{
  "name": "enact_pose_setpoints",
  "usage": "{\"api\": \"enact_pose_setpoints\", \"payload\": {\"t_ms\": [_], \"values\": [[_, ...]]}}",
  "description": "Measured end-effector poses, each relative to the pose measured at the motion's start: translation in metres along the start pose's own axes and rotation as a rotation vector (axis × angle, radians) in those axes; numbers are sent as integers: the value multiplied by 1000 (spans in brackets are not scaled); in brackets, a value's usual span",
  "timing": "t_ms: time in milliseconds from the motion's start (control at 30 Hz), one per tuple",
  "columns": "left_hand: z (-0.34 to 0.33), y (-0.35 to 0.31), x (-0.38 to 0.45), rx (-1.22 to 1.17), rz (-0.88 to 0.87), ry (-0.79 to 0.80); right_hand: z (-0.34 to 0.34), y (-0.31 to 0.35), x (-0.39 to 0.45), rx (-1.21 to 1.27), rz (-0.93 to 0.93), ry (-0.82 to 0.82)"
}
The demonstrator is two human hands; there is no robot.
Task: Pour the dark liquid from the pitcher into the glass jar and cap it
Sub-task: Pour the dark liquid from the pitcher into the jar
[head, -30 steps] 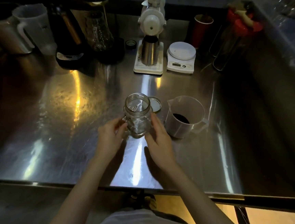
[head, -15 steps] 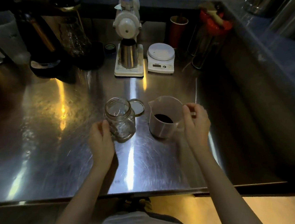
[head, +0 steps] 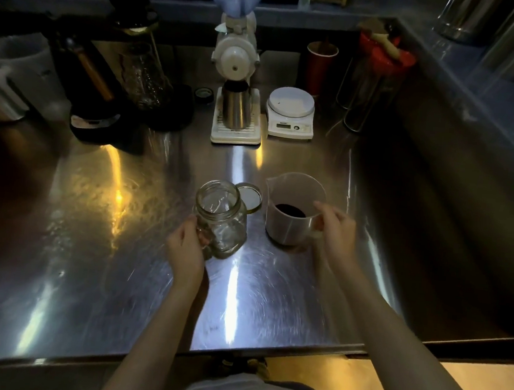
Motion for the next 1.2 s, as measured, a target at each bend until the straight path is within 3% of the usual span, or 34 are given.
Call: {"api": "enact_pose_setpoints", "payload": {"t_ms": [300, 633, 833, 1000, 1200], "values": [[-11, -15, 20, -21, 0, 4, -24, 32, 16, 113, 38, 87], [-33, -112, 43, -19, -179, 65, -71, 132, 42, 78, 205, 175], [-33, -146, 54, 98, -383, 94, -91, 197, 62, -32, 508, 263], [-38, -157, 52, 147, -429, 124, -111, 239, 59, -224, 823, 330], [-47, -164, 38, 145, -458, 117, -131, 262, 48, -406, 1039, 396]]}}
Point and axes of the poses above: each hand's wrist, its own x-axis towards the middle knuckle, its own z-axis out of the back of the hand, y = z × x, the point moved 2 cm from there along x, towards the middle knuckle, and after that the axes turned 7 degrees about -y, right-handed, at the moved point
